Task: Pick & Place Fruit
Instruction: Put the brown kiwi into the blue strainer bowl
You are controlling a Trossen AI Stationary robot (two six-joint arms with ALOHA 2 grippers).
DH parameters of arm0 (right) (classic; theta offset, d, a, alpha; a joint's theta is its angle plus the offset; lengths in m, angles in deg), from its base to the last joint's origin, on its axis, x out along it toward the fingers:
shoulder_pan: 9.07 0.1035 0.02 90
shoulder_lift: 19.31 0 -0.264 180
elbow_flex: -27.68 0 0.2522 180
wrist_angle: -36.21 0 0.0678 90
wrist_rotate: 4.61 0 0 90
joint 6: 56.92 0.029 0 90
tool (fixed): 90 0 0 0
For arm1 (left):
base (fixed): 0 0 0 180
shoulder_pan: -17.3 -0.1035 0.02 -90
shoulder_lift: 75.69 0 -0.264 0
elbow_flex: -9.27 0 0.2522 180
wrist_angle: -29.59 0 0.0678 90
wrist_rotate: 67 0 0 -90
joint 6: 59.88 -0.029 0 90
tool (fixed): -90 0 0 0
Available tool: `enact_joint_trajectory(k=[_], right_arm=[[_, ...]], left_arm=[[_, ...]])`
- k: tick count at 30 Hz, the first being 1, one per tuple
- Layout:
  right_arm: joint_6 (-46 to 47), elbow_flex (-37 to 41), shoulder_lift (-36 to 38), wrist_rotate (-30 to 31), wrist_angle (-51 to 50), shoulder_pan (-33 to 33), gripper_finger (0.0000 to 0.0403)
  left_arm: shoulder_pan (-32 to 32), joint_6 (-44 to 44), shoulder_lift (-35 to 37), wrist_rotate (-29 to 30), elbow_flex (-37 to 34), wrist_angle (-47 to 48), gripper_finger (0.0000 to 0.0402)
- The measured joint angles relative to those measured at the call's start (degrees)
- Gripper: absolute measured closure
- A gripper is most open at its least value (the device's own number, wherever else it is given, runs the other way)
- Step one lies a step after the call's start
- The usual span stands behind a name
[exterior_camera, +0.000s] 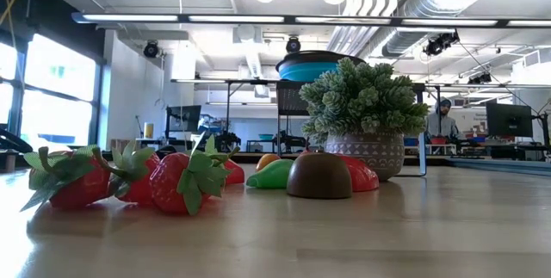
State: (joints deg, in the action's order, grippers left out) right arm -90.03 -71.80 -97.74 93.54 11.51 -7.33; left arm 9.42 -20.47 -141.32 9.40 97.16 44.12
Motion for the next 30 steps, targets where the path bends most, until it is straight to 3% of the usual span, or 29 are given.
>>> enact_joint_trajectory(k=[8, 12, 19, 23, 27, 30], right_arm=[[0.4, 0.0, 0.0, -2.1, 4.2, 0.1, 0.0355], [2.7, 0.0, 0.0, -2.6, 4.6, 0.6, 0.0292], [3.5, 0.0, -2.9, -2.6, 8.9, 2.5, 0.0136], [2.9, 0.0, -5.7, 1.1, 13.3, 3.5, 0.0061], [-1.5, 0.0, -7.8, 7.3, 16.6, 4.4, 0.0011], [-4.1, 0.0, -8.3, 11.1, 17.7, 5.2, 0.0011]], left_arm=[[0.0, 1.2, 0.0, -1.2, 0.0, -0.8, 0.0192], [0.0, 1.2, 0.0, -1.2, 0.0, -0.9, 0.0192], [0.0, 1.2, -0.3, -1.4, 0.0, -0.8, 0.0192], [0.0, 1.2, -0.3, -1.5, 0.0, -0.8, 0.0192], [0.0, 1.1, -0.3, -2.5, 0.0, -0.6, 0.0192], [0.0, 1.0, -0.3, -2.7, 0.0, -0.6, 0.0192]])
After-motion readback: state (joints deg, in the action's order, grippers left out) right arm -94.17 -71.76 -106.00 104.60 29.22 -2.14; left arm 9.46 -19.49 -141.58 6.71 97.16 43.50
